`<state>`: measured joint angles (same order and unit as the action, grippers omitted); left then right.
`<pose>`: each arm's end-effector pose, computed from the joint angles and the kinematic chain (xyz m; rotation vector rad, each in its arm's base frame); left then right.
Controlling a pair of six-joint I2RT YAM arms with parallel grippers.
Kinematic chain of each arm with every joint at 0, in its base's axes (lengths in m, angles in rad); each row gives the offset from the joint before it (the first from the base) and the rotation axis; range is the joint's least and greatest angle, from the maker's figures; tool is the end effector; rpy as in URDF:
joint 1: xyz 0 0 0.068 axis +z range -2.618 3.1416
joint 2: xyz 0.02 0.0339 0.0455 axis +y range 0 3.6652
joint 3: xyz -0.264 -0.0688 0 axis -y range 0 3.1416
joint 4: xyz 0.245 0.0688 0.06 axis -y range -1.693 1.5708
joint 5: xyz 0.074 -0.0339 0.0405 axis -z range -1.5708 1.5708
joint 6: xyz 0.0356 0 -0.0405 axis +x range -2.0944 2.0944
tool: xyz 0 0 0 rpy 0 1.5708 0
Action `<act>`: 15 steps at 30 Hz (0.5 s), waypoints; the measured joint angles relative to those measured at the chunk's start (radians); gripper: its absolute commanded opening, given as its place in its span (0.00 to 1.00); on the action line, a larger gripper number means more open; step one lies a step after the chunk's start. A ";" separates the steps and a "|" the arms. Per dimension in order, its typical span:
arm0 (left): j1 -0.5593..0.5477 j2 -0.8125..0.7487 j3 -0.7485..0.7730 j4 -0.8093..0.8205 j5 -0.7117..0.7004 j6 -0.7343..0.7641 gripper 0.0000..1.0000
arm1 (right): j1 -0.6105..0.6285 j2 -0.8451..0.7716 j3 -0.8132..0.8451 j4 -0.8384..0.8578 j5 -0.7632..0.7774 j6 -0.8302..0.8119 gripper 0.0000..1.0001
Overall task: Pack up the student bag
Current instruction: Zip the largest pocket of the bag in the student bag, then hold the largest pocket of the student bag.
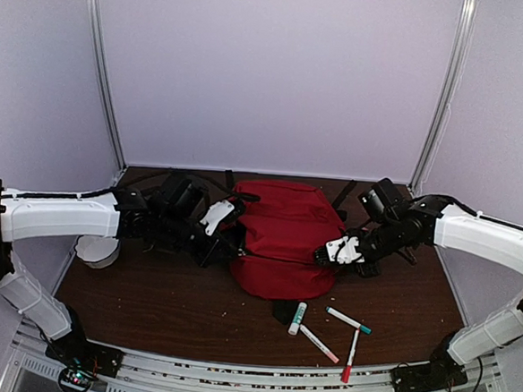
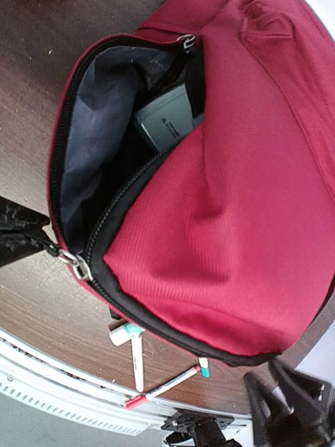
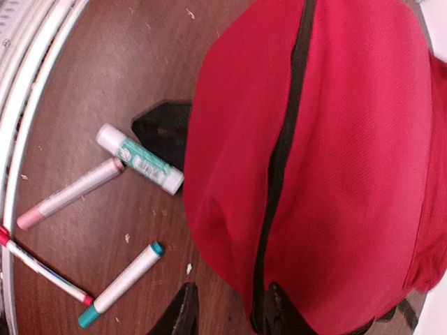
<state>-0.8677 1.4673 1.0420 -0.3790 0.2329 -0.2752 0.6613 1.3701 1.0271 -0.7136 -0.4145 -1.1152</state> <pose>0.1981 -0.2464 0.2514 0.8435 2.3593 -0.7920 0.2048 0.1776 0.2535 -2.0501 1.4864 0.3684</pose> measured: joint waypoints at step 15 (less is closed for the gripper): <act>-0.021 0.059 -0.023 0.167 0.109 -0.057 0.00 | 0.231 0.265 0.263 0.175 -0.076 0.458 0.42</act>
<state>-0.8883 1.5261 1.0187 -0.2123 0.3424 -0.3321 0.8925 1.6352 1.2903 -0.5385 -0.4900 -0.6575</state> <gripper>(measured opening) 0.007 0.402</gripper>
